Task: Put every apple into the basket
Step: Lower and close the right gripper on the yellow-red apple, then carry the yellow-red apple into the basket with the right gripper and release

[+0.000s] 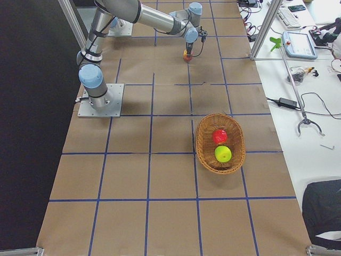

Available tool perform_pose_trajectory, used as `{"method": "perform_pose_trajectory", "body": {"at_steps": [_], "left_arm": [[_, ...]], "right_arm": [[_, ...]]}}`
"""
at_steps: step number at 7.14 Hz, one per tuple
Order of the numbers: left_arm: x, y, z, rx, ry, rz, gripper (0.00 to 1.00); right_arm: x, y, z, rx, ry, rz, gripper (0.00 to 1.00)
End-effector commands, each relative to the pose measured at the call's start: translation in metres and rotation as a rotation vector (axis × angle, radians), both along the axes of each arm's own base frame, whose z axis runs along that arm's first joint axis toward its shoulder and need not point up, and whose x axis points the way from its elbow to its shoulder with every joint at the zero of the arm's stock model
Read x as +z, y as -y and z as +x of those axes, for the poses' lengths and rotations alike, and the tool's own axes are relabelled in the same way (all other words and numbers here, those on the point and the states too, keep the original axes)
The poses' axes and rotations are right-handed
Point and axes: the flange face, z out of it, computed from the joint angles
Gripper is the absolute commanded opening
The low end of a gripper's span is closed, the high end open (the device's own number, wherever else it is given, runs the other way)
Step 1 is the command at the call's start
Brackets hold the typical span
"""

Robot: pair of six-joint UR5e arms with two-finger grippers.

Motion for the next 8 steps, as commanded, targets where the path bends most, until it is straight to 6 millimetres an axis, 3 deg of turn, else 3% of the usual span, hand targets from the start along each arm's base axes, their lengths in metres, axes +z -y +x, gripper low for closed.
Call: {"method": "perform_pose_trajectory", "body": {"at_steps": [1,2,3,5,8], "left_arm": [[-0.001,0.01,0.001,0.025,-0.02,0.003,0.98],[0.004,0.012,-0.001,0.027,-0.045,-0.007,0.98],[0.007,0.007,-0.001,0.027,-0.042,-0.004,0.98],[0.0,0.003,-0.001,0.026,-0.035,0.019,0.98],[0.0,0.0,-0.002,0.024,-0.038,0.068,0.99]], "right_arm": [[0.006,0.003,0.0,0.057,-0.009,-0.011,0.24],[0.039,0.015,-0.028,0.075,-0.005,-0.052,0.23],[0.079,0.034,-0.09,0.06,-0.028,-0.064,0.23],[0.123,0.069,-0.254,0.219,-0.037,-0.042,0.24],[0.108,0.09,-0.476,0.496,-0.082,-0.025,0.24]]}}
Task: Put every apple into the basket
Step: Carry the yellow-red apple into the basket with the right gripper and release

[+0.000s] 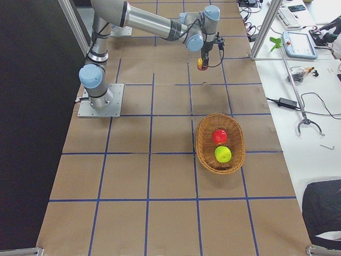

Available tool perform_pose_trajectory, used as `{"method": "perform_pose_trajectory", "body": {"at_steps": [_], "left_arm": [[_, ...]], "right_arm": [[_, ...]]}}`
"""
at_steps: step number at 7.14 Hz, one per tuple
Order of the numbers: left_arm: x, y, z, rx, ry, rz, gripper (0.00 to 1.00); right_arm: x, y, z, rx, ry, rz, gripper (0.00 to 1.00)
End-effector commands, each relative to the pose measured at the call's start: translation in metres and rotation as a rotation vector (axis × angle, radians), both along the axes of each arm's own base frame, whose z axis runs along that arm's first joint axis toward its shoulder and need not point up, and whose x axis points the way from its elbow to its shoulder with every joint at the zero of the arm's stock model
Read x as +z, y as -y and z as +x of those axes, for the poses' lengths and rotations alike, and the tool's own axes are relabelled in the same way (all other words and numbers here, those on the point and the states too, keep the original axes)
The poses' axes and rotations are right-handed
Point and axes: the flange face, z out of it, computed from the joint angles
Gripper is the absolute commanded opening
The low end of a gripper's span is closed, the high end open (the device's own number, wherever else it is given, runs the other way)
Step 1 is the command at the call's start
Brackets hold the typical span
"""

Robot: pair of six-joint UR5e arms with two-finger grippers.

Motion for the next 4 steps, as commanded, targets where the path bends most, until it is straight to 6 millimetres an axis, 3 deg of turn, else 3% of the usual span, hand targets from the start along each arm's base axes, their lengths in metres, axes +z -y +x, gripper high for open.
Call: {"method": "perform_pose_trajectory", "body": {"at_steps": [1,2,4], "left_arm": [[0.002,-0.001,0.0,-0.001,-0.002,0.021,0.99],[0.002,-0.001,0.0,-0.001,-0.002,0.021,0.99],[0.001,-0.001,0.0,-0.001,-0.002,0.023,0.99]], "right_arm": [[-0.024,0.021,-0.137,0.121,-0.015,-0.019,0.24],[-0.033,0.039,-0.169,0.1,-0.015,-0.02,0.25],[-0.053,0.04,-0.194,0.114,0.038,-0.02,0.28]]}}
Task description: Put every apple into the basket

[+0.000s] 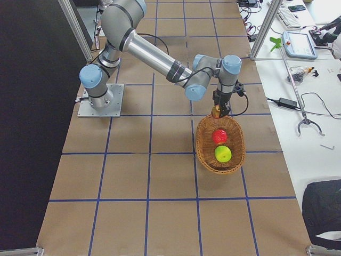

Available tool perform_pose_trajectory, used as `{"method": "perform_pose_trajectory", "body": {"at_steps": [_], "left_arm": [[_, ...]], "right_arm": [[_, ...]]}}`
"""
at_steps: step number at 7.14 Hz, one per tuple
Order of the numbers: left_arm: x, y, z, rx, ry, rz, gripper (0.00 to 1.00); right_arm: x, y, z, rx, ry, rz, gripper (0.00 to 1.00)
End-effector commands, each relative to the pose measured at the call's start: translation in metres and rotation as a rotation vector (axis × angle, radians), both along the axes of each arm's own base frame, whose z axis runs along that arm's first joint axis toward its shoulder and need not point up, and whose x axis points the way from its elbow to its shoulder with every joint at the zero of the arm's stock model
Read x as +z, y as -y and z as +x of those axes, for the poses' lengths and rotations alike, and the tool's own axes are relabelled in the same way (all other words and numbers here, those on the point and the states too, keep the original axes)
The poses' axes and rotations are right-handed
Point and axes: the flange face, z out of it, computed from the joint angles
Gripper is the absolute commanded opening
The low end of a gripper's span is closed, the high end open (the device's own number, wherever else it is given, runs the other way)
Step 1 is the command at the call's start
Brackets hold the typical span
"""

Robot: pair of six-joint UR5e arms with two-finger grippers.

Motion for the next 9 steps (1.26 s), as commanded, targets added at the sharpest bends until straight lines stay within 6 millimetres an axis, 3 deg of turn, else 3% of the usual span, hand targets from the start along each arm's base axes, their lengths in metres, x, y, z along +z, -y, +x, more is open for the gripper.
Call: {"method": "perform_pose_trajectory", "body": {"at_steps": [1,2,3,4,5,7,8,9], "left_arm": [[-0.002,0.001,0.0,0.0,-0.002,0.004,0.99],[-0.002,0.002,0.0,0.0,-0.003,0.005,0.99],[-0.001,-0.001,0.0,0.0,-0.003,0.01,0.99],[0.0,-0.003,-0.001,-0.003,-0.004,0.014,0.99],[0.0,-0.002,-0.001,-0.003,-0.004,0.016,0.99],[0.005,-0.007,-0.002,-0.008,-0.002,0.007,0.99],[0.008,-0.01,-0.004,-0.012,-0.002,0.001,0.99],[0.009,-0.009,-0.003,-0.02,0.0,-0.002,0.99]], "right_arm": [[-0.028,-0.003,-0.025,-0.004,0.035,0.027,0.69],[-0.029,-0.004,-0.024,-0.012,0.039,0.03,0.99],[-0.022,-0.004,-0.024,-0.017,0.036,0.03,1.0],[0.0,-0.011,-0.014,-0.016,0.045,0.062,1.0],[0.049,-0.025,0.004,-0.029,0.036,0.042,1.0],[0.134,-0.071,0.091,-0.108,0.053,0.113,0.99],[0.186,-0.109,0.139,-0.198,0.05,0.125,1.0],[0.223,-0.142,0.178,-0.275,0.042,0.12,1.0]]}}
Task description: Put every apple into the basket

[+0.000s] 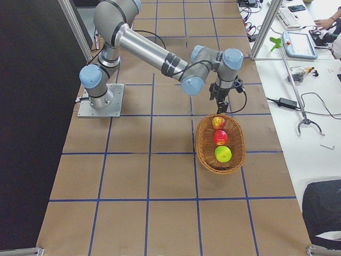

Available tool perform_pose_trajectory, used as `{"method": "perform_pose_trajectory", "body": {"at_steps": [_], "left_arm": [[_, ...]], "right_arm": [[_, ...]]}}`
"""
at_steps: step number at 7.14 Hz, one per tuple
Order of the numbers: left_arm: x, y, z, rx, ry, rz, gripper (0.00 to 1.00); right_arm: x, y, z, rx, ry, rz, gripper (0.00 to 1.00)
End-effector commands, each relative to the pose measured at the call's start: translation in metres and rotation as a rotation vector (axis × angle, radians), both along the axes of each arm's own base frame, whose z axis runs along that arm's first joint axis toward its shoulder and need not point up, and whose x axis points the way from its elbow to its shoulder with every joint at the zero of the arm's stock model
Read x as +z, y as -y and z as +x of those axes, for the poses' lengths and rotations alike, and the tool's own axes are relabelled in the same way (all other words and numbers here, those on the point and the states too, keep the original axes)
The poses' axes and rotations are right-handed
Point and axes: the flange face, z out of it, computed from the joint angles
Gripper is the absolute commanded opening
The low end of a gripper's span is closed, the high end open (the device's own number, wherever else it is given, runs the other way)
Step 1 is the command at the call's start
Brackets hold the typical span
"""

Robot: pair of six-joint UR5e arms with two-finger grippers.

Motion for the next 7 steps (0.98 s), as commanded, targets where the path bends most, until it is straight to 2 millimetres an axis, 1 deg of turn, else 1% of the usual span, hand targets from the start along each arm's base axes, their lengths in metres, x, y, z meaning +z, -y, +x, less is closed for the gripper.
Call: {"method": "perform_pose_trajectory", "body": {"at_steps": [1,2,3,4,5,6,7], "left_arm": [[-0.006,0.005,0.002,-0.004,0.0,0.015,0.99],[-0.007,0.005,0.002,-0.004,0.0,0.017,0.99],[-0.008,0.006,0.002,-0.004,0.0,0.022,0.99],[-0.007,0.005,0.003,-0.003,0.005,0.02,0.99],[-0.01,0.008,0.002,0.009,0.005,0.028,0.99],[-0.008,0.007,0.002,0.009,0.007,0.017,0.99],[-0.008,0.007,0.002,0.011,0.007,0.016,0.99]], "right_arm": [[0.069,-0.063,0.082,-0.101,-0.029,-0.017,1.0],[0.085,-0.077,0.106,-0.203,-0.04,-0.042,1.0],[0.083,-0.081,0.136,-0.26,-0.038,-0.042,1.0],[0.084,-0.085,0.163,-0.276,-0.043,-0.052,1.0],[0.08,-0.091,0.19,-0.33,-0.053,-0.051,1.0],[0.08,-0.093,0.203,-0.342,-0.05,-0.055,1.0],[0.078,-0.093,0.203,-0.336,-0.045,-0.049,1.0]]}}
